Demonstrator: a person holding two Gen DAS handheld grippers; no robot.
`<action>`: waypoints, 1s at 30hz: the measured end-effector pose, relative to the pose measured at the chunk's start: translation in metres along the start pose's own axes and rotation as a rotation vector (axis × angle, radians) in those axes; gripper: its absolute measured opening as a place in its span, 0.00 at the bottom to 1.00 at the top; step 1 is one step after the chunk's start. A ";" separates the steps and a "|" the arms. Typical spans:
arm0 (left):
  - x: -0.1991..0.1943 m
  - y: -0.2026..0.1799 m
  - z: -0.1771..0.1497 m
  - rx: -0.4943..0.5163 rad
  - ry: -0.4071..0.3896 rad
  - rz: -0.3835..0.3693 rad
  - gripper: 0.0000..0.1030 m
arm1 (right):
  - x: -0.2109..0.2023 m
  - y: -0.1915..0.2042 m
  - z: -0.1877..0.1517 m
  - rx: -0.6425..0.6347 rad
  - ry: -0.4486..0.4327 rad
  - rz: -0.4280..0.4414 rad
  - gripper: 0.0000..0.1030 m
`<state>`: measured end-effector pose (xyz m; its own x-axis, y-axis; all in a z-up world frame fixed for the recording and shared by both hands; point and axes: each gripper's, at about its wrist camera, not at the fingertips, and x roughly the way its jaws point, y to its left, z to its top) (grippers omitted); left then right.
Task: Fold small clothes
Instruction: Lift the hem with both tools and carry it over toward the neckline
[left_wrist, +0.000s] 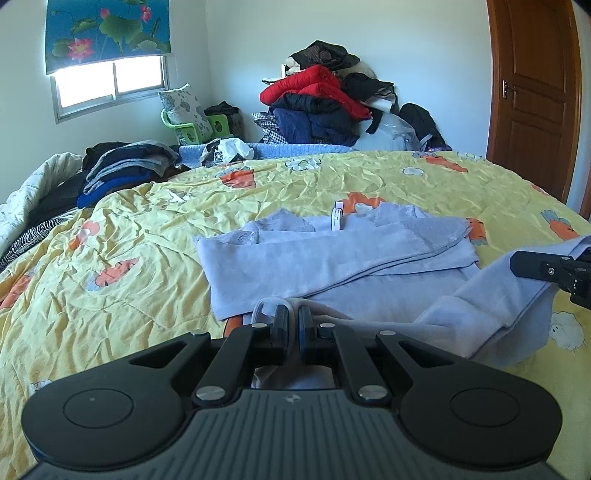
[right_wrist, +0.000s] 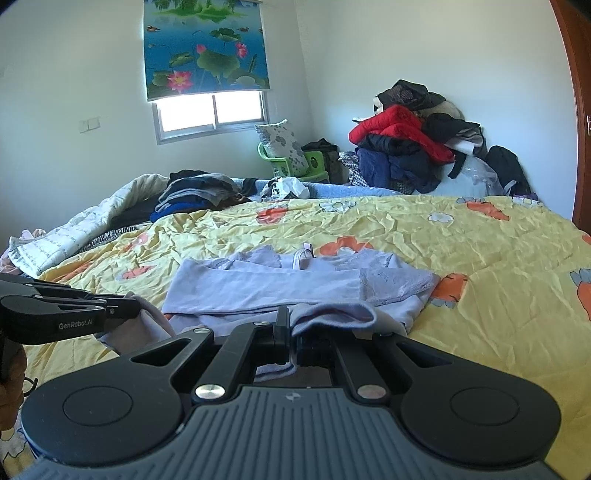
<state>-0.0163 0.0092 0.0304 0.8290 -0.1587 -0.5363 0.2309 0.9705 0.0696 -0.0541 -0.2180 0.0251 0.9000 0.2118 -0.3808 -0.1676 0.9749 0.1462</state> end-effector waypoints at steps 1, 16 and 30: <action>0.002 0.000 0.001 -0.001 0.001 0.000 0.05 | 0.002 0.000 0.000 0.001 0.000 0.000 0.06; 0.017 0.007 0.007 -0.022 0.003 0.010 0.05 | 0.020 -0.002 0.005 -0.003 -0.028 -0.002 0.06; 0.022 0.019 0.024 -0.089 -0.043 0.002 0.05 | 0.034 -0.009 0.014 0.006 -0.059 -0.013 0.06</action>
<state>0.0186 0.0201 0.0398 0.8507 -0.1626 -0.4998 0.1849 0.9827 -0.0050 -0.0160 -0.2207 0.0240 0.9243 0.1949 -0.3283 -0.1537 0.9771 0.1475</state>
